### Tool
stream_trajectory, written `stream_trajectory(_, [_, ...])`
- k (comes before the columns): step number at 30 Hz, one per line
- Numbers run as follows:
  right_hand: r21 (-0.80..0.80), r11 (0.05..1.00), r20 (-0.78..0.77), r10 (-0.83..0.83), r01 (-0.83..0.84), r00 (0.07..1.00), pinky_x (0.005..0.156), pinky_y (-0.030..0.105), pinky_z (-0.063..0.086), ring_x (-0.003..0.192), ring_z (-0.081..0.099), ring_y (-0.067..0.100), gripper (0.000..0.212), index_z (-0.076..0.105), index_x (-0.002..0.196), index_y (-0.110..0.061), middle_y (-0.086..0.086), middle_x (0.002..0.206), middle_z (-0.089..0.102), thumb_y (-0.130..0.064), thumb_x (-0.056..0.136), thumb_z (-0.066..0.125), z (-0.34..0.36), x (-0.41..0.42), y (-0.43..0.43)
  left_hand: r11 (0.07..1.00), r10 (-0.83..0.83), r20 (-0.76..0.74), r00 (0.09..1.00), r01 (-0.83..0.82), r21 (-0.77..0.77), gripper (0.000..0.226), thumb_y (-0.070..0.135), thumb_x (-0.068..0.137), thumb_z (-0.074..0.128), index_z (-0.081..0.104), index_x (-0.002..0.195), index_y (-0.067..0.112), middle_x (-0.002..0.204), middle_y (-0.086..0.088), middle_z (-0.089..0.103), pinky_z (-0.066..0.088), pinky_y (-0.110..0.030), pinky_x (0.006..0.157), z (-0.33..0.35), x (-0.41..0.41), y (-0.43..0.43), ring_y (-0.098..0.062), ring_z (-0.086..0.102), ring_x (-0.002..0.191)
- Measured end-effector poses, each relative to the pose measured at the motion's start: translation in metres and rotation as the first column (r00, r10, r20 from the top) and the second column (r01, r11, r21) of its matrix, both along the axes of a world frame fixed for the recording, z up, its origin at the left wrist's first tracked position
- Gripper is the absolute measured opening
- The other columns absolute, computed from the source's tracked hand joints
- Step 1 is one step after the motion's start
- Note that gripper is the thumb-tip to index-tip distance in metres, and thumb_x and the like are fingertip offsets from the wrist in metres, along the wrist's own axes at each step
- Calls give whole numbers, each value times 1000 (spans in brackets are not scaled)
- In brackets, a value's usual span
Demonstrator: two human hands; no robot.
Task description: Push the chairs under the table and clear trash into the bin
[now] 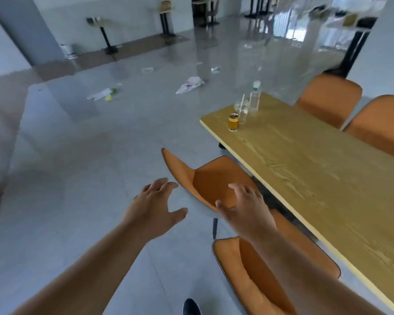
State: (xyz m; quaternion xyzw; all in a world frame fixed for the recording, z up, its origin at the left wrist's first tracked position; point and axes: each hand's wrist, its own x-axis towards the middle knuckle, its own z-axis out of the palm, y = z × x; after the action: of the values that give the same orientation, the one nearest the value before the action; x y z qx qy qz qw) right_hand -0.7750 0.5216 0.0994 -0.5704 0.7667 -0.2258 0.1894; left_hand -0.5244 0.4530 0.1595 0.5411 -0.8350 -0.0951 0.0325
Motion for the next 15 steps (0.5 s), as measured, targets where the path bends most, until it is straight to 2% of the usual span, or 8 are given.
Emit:
stream_trajectory(6, [126, 967, 26, -226, 221, 974, 103, 46, 46, 137, 40, 25, 77, 37, 151, -31, -3, 148, 49, -74, 89, 46, -40, 16, -72, 970, -235, 116, 965, 226, 87, 84, 74, 86, 56, 38, 154, 28, 163, 4, 34, 44, -45, 109, -33, -10, -130, -23, 37, 143])
stream_trajectory(10, [140, 909, 32, -401, 393, 915, 104, 44, 44, 140, 37, 22, 79, 36, 152, -34, -8, 151, 46, -76, 86, 45, -31, 16, -101, 928, -361, 64, 930, 352, 121, 81, 67, 86, 64, 38, 153, 30, 165, 4, 30, 44, -49, 109, -34, -28, -198, -25, 34, 146])
stream_trajectory(15, [146, 779, 15, -619, 610, 785, 107, 44, 42, 141, 36, 23, 77, 36, 153, -33, -6, 153, 44, -74, 89, 48, -19, 24, -106, 838, -526, 9, 850, 516, 176, 75, 68, 88, 61, 38, 151, 34, 166, 4, 28, 39, -45, 113, -54, -53, -246, -21, 30, 148])
